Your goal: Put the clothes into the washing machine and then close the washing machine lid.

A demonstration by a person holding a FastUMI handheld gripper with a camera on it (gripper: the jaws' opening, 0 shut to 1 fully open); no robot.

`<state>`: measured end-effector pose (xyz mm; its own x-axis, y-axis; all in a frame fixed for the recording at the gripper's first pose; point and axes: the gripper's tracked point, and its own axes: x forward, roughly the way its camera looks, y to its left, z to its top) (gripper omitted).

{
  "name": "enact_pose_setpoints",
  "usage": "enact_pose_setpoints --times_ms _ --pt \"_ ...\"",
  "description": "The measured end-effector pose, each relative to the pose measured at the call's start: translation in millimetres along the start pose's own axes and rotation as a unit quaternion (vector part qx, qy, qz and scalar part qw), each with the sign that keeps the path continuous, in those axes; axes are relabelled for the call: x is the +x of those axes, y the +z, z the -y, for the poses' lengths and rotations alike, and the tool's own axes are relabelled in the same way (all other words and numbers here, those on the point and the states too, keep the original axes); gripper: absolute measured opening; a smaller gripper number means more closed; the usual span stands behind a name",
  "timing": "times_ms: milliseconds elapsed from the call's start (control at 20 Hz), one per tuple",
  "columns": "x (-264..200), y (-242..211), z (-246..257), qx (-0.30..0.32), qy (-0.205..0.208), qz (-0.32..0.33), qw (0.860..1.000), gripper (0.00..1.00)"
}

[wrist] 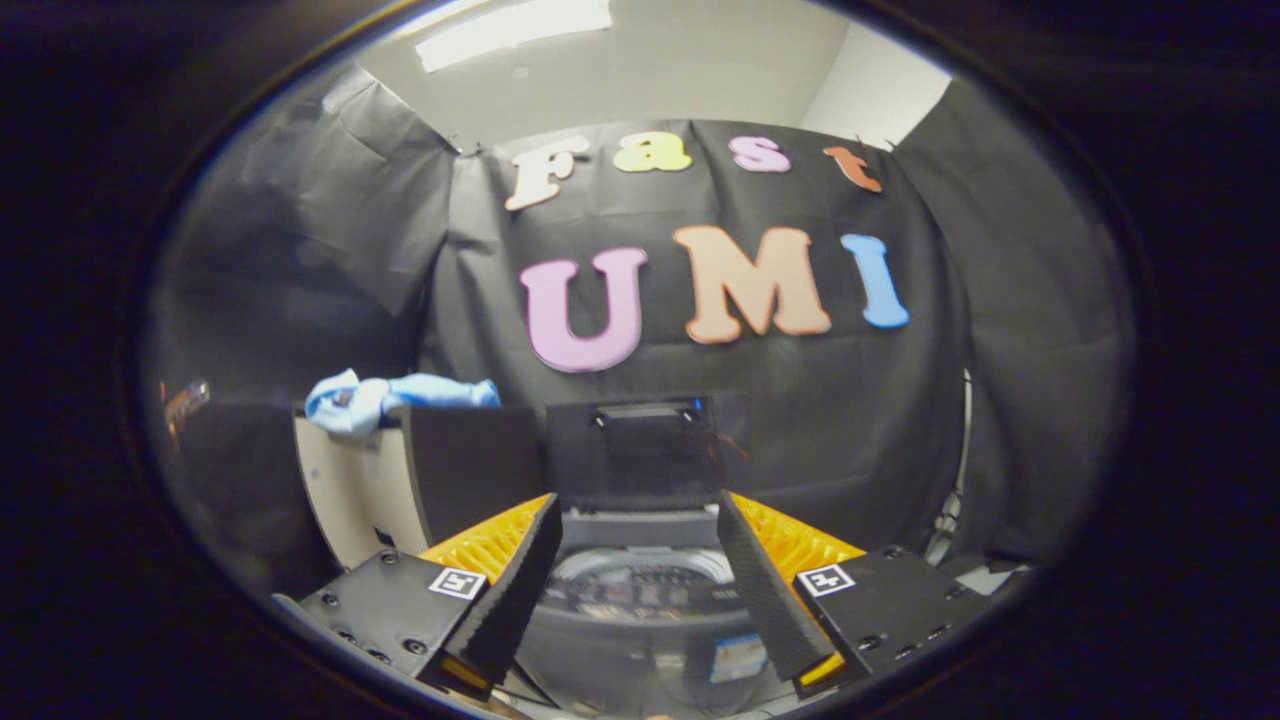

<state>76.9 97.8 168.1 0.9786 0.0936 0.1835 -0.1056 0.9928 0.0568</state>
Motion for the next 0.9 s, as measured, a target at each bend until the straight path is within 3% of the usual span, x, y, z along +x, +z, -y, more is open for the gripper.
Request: enact_pose_setpoints --times_ms 250,400,650,900 --pt "75.5 61.5 -127.2 0.040 0.086 -0.010 0.995 0.97" --pt "116.8 70.4 -202.8 0.040 0.135 -0.027 0.990 0.97" --pt "167.7 27.9 -295.8 0.024 0.181 -0.096 0.978 0.97" --pt "195.5 -18.8 -320.5 -0.015 0.178 -0.148 0.973 0.97"
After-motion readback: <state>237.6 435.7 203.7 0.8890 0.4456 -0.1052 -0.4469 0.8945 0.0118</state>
